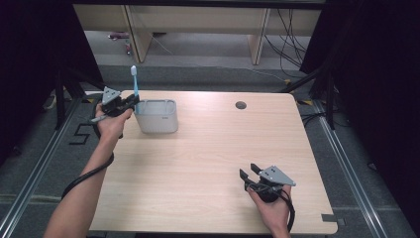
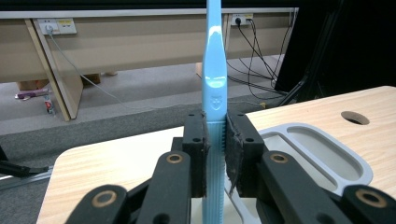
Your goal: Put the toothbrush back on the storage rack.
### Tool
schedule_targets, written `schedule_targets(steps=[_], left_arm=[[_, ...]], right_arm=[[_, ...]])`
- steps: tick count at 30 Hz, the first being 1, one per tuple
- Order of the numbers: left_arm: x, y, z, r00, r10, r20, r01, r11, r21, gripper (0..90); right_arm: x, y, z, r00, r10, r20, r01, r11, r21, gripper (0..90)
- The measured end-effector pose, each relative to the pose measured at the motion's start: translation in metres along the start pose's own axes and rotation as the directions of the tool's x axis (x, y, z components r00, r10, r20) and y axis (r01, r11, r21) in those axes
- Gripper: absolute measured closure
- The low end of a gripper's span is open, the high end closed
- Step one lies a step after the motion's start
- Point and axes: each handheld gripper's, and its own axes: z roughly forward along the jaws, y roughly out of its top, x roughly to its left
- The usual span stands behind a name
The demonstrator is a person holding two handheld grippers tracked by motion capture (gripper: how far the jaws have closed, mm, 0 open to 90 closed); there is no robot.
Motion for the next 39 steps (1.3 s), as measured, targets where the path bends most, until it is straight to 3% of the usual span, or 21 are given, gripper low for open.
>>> schedule_targets(steps=[26,29,31,32,39], left_arm=[[-0.0014,-0.0044,0.0049,1.0000,0.004,-0.003,-0.004,0.9967,0.081,78.1],[-0.0011,-0.0047,0.0055,1.0000,0.007,-0.003,-0.006,0.9959,0.091,78.1],[-0.0012,-0.0048,0.0056,1.0000,0.008,-0.003,-0.007,0.9956,0.094,78.1],[-0.0010,-0.0052,0.0061,1.0000,0.008,-0.004,-0.008,0.9951,0.099,78.1],[-0.0011,-0.0068,0.0074,1.0000,0.005,-0.002,-0.005,0.9922,0.125,78.1]], right_arm=[[0.0014,-0.0005,0.0005,0.9997,0.021,-0.015,-0.020,1.000,0.009,50.5],[-0.0004,-0.0003,0.0003,1.0000,-0.005,-0.003,0.005,1.000,0.001,50.6],[0.0008,-0.0004,0.0009,0.9998,0.014,-0.011,-0.014,1.000,-0.003,50.5],[-0.0007,-0.0005,0.0015,1.0000,-0.008,-0.004,0.008,1.000,-0.013,50.5],[-0.0011,-0.0002,0.0004,0.9999,-0.013,0.003,0.013,1.000,-0.004,50.5]])
